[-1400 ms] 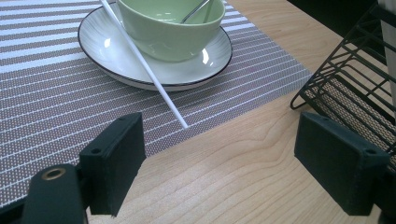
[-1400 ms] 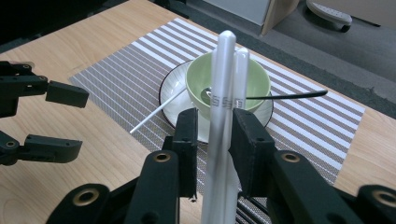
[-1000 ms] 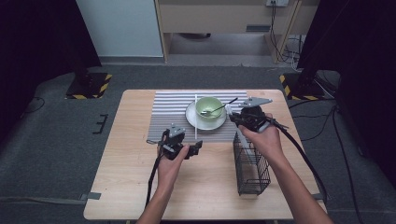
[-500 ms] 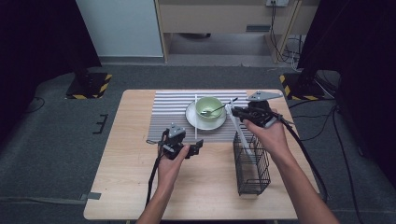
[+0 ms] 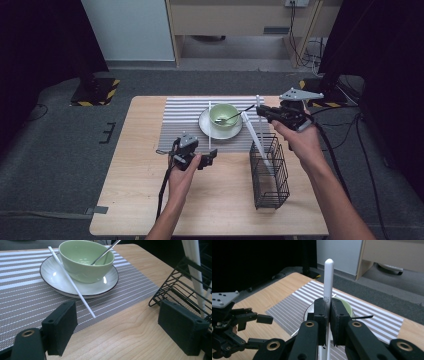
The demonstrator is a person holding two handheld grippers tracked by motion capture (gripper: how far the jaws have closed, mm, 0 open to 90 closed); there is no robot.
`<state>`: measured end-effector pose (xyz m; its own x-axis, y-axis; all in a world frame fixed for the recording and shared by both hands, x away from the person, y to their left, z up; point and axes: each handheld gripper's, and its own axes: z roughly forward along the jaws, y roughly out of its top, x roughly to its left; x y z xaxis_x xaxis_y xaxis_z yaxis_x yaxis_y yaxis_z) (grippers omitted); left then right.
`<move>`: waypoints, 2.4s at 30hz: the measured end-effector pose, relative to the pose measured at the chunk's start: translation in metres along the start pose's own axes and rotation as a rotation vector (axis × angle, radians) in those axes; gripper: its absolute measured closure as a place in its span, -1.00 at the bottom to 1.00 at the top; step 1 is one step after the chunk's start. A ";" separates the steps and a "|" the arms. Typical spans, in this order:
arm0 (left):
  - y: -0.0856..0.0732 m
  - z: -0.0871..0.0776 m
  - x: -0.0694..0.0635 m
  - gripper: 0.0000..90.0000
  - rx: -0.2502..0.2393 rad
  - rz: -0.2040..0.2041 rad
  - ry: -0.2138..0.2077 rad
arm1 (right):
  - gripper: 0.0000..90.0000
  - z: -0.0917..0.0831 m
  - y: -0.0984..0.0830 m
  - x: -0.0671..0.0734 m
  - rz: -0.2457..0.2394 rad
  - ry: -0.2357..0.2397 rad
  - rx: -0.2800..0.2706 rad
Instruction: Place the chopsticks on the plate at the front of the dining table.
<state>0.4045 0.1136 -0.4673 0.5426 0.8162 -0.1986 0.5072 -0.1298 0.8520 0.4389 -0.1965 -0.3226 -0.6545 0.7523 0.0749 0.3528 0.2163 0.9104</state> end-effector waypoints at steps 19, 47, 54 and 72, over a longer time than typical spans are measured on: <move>0.004 -0.002 -0.003 -0.61 -0.050 0.000 -0.052 | 0.87 -0.023 0.035 0.000 -0.001 0.000 -0.106; 0.014 0.003 -0.026 -0.48 -0.097 0.057 -0.128 | 0.87 0.019 0.051 0.030 0.047 0.113 -0.206; 0.018 0.007 -0.031 -0.45 -0.105 0.052 -0.141 | 0.87 0.022 0.048 0.039 0.061 0.132 -0.226; 0.017 0.011 -0.043 0.26 -0.139 0.065 -0.227 | 0.87 0.020 0.047 0.048 0.091 0.197 -0.242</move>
<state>0.3973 0.0705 -0.4494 0.7153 0.6593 -0.2317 0.3784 -0.0867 0.9216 0.4379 -0.1378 -0.2847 -0.7530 0.6215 0.2160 0.2618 -0.0182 0.9649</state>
